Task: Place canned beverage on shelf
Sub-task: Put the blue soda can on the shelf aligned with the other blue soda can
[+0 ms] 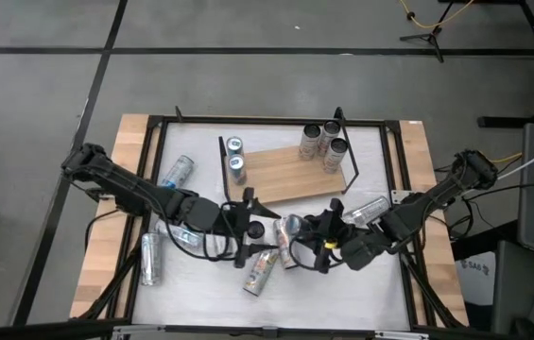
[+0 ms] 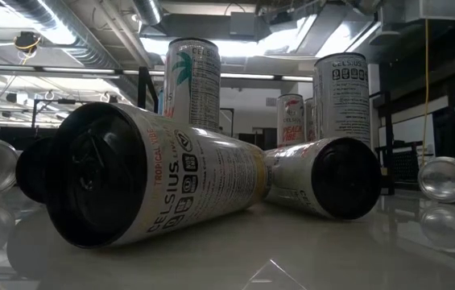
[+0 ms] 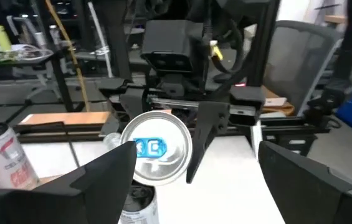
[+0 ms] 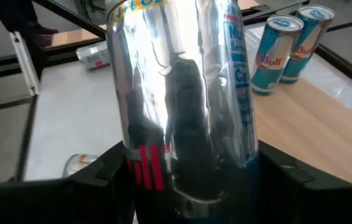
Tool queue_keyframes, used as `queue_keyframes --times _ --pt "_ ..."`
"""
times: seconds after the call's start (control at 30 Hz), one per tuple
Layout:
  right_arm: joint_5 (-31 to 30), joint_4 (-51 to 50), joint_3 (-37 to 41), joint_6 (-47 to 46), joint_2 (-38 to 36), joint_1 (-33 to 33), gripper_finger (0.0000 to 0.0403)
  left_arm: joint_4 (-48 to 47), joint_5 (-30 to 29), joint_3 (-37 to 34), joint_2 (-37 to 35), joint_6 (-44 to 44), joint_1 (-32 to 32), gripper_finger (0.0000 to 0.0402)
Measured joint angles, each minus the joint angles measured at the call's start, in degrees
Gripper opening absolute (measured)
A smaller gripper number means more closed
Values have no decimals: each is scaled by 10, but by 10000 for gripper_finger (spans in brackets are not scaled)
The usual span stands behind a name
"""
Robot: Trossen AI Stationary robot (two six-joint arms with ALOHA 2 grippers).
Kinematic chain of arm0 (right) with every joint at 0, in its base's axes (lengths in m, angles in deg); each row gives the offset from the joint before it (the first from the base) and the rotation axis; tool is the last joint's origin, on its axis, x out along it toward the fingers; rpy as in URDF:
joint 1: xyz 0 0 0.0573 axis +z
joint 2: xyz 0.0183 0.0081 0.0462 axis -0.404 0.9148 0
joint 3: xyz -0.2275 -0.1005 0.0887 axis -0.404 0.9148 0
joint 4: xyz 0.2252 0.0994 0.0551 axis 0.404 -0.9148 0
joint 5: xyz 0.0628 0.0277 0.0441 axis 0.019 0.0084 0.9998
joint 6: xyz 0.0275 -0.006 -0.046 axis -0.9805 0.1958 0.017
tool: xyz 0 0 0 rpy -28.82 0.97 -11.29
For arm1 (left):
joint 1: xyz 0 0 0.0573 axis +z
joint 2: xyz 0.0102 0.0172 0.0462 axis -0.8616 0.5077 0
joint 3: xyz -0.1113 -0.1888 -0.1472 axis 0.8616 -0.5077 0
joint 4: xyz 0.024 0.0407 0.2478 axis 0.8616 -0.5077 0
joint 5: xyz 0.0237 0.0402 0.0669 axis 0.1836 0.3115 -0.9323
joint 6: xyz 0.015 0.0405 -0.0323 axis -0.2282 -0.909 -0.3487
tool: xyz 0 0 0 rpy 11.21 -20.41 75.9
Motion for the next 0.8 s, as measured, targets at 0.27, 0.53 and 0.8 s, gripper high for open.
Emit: queue_keyframes --times 0.27,0.53,0.8 --pt "5 9 0 34 17 -6 229 29 -48 0 28 1 10 330" --pt "-2 14 0 49 24 -6 229 25 -40 0 34 2 17 330" --pt "-5 43 0 57 24 -6 229 23 -38 0 34 2 16 330"
